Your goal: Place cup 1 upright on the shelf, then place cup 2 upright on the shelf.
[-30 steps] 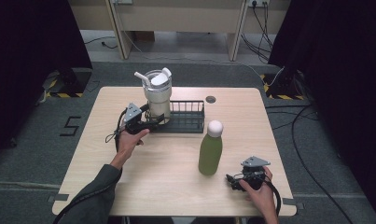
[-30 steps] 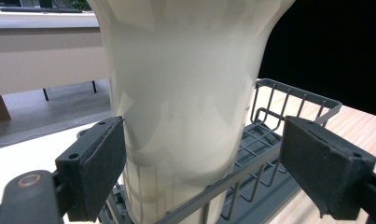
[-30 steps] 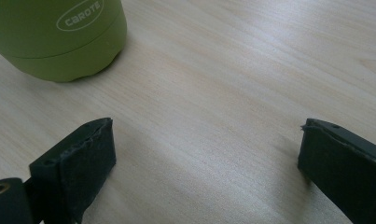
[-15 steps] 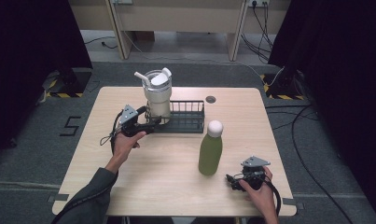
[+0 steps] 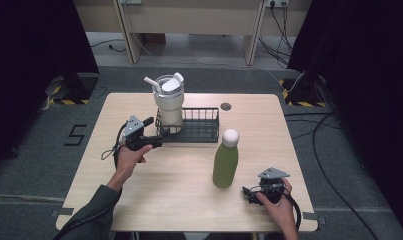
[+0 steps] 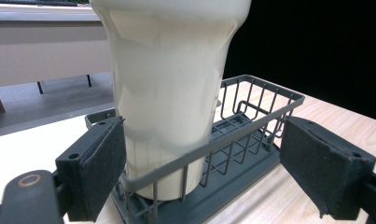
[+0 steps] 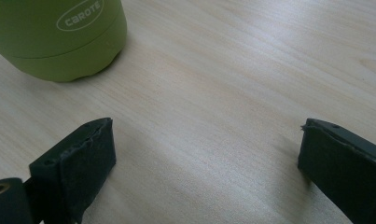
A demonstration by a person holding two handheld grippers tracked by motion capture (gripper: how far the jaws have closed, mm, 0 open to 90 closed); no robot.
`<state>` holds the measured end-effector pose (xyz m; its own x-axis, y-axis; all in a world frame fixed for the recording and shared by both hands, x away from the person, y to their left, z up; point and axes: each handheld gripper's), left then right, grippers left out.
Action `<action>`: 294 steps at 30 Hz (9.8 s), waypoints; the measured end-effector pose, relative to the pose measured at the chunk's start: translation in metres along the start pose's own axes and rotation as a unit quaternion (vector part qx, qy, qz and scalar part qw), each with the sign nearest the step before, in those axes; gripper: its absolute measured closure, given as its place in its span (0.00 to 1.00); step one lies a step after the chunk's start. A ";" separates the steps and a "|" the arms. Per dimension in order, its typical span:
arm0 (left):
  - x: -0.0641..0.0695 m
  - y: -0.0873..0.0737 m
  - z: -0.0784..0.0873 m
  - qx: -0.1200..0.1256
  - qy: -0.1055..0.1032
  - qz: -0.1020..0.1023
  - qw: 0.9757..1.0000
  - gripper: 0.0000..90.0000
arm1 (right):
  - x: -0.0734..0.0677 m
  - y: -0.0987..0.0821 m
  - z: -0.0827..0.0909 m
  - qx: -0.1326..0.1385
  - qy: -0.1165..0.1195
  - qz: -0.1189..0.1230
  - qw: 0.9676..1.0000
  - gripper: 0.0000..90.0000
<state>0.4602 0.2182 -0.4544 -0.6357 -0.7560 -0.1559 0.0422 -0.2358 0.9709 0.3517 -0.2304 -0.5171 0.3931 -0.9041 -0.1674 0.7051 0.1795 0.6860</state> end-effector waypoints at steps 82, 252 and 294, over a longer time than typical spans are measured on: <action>0.045 -0.080 0.086 -0.249 -0.079 -0.056 0.964 0.16 | 0.001 0.000 -0.001 0.000 0.002 0.006 1.000 0.04; 0.045 -0.081 0.086 -0.256 -0.082 -0.042 0.962 0.13 | -0.069 0.093 0.007 0.245 0.116 0.073 0.960 0.23; 0.045 -0.081 0.086 -0.256 -0.082 -0.042 0.962 0.13 | -0.082 0.170 -0.002 0.277 0.111 0.075 0.952 0.23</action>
<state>0.3619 0.2562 -0.5240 -0.7650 -0.6241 -0.1589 0.3326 -0.5942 0.7324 0.4404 -0.1255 -0.3882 0.6233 -0.7690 -0.1419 0.2369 0.0127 0.9715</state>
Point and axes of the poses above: each handheld gripper's, and its own axes: z roughly backward along the jaws, y roughly out of its top, x roughly to its right, and after that the axes turned 14 degrees about -z, right-handed
